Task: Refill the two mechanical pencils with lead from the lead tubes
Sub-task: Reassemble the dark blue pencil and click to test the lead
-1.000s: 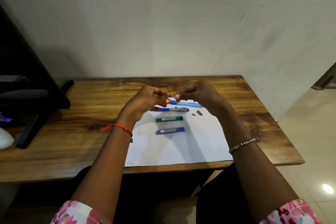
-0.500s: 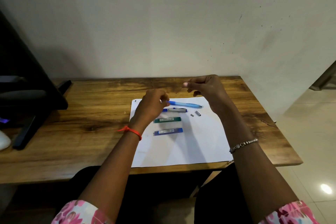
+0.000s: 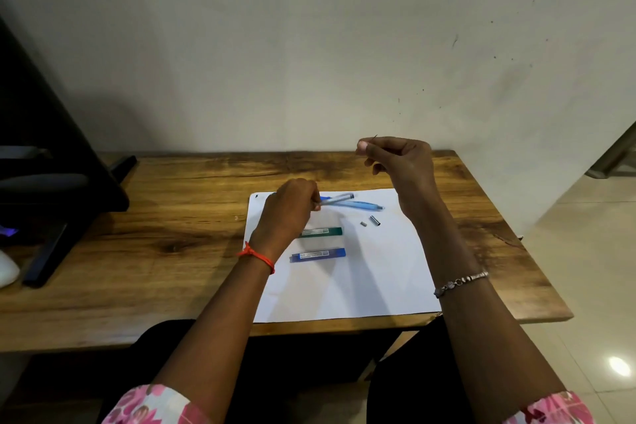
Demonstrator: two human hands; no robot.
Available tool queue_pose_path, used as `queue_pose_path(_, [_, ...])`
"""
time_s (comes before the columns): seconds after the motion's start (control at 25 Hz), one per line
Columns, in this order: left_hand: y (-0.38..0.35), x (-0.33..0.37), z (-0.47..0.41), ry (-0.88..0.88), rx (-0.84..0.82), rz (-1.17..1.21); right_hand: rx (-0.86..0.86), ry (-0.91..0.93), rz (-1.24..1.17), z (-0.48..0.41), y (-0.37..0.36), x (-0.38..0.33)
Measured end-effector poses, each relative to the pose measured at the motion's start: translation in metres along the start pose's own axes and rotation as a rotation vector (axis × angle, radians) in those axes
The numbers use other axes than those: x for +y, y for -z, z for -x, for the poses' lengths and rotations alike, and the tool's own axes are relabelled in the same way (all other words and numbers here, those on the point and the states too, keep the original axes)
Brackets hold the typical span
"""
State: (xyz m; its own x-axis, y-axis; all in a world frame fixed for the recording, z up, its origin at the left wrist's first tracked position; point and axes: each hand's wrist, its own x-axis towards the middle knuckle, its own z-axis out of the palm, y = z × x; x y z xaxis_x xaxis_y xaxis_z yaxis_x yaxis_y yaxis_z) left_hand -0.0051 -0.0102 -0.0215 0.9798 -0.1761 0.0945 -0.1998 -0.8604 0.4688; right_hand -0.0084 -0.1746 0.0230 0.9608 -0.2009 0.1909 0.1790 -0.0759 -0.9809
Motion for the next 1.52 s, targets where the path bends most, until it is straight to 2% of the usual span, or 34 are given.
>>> queue_pose_path(0.16, [0.021,0.000,-0.001,0.005,0.113,0.358,0.160,0.025,-0.198,-0.002,0.001,-0.003])
queue_pose_path(0.32, [0.030,0.005,0.003,-0.028,0.162,0.464,0.095,0.068,-0.345,0.001,-0.001,-0.008])
queue_pose_path(0.44, [0.029,0.006,0.004,-0.032,0.157,0.475,0.055,0.098,-0.352,0.003,-0.002,-0.009])
queue_pose_path(0.88, [0.030,0.006,0.004,-0.053,0.136,0.496,0.006,0.145,-0.244,0.002,-0.003,-0.009])
queue_pose_path(1.12, [0.029,0.008,0.005,-0.055,0.129,0.486,0.003,0.138,-0.075,0.002,-0.007,-0.008])
queue_pose_path(1.24, [0.028,0.009,0.006,-0.057,0.121,0.488,-0.077,0.152,0.087,0.004,-0.010,-0.009])
queue_pose_path(1.32, [0.027,0.009,0.005,-0.053,0.115,0.486,-0.092,0.161,0.112,0.004,-0.010,-0.010])
queue_pose_path(1.44, [0.029,0.009,0.005,-0.048,0.111,0.507,-0.040,0.069,0.029,0.000,0.001,-0.009])
queue_pose_path(1.52, [0.030,0.008,0.005,-0.042,0.108,0.523,-0.096,-0.034,0.244,-0.004,0.012,-0.004])
